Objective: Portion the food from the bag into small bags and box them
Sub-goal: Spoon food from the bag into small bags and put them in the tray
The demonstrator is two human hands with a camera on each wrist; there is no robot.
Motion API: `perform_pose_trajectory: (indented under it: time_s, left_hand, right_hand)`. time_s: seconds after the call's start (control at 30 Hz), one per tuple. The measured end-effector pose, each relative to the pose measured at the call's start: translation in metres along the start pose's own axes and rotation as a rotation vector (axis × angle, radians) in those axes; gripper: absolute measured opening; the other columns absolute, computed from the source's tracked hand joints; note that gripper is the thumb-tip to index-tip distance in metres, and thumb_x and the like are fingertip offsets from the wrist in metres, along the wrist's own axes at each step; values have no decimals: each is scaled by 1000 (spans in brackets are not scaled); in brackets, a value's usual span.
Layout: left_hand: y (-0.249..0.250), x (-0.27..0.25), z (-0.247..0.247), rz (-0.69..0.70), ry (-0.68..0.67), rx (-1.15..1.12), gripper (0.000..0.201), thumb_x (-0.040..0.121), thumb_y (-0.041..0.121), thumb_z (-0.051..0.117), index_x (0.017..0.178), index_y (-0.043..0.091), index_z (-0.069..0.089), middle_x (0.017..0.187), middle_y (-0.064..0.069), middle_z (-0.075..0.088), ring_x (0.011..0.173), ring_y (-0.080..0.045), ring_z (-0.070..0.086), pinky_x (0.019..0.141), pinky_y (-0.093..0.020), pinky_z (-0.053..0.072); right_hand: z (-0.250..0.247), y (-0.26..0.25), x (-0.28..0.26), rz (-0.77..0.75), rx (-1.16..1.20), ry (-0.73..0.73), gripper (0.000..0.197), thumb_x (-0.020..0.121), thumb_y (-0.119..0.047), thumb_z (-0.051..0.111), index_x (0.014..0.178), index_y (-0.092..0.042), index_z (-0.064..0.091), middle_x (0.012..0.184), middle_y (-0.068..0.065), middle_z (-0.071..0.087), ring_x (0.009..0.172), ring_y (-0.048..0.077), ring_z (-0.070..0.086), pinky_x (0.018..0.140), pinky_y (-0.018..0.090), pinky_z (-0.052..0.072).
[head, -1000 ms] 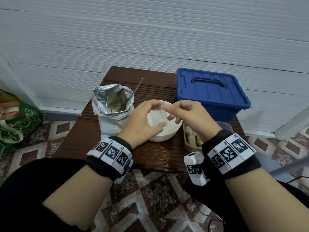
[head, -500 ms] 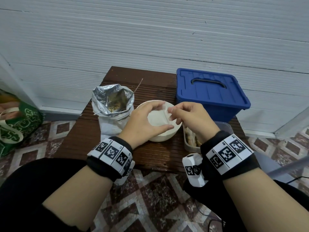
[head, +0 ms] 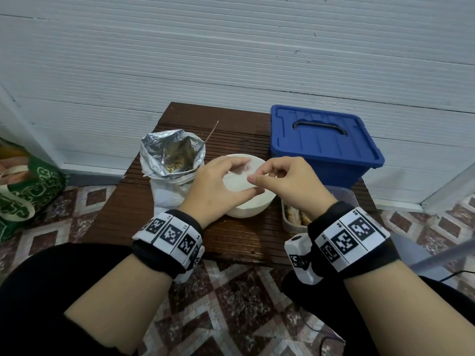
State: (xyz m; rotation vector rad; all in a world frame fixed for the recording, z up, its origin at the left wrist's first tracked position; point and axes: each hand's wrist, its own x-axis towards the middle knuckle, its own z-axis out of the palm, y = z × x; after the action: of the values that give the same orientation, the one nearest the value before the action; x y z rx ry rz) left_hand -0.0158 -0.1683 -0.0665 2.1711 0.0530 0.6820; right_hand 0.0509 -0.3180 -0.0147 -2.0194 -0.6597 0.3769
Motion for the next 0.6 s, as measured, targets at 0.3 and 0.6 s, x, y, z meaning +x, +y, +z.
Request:
perform_pose_trajectory:
  time_s: [0.3, 0.6]
  left_hand:
    - [-2, 2, -1, 24, 11, -24, 51, 64, 38, 85, 109, 18, 71, 97, 8, 64, 93, 4, 55, 83, -10, 43]
    - [4, 2, -4, -18, 16, -67, 48, 66, 38, 84, 107, 17, 72, 97, 5, 65, 93, 0, 57, 83, -9, 42]
  right_hand:
    - [-4, 6, 4, 4, -5, 97, 26, 93, -37, 56, 80, -26, 76, 92, 13, 70, 97, 17, 61, 85, 27, 43]
    - [-4, 5, 3, -32, 52, 221, 37, 96, -39, 50, 77, -21, 75, 67, -15, 63, 72, -6, 55, 74, 22, 41]
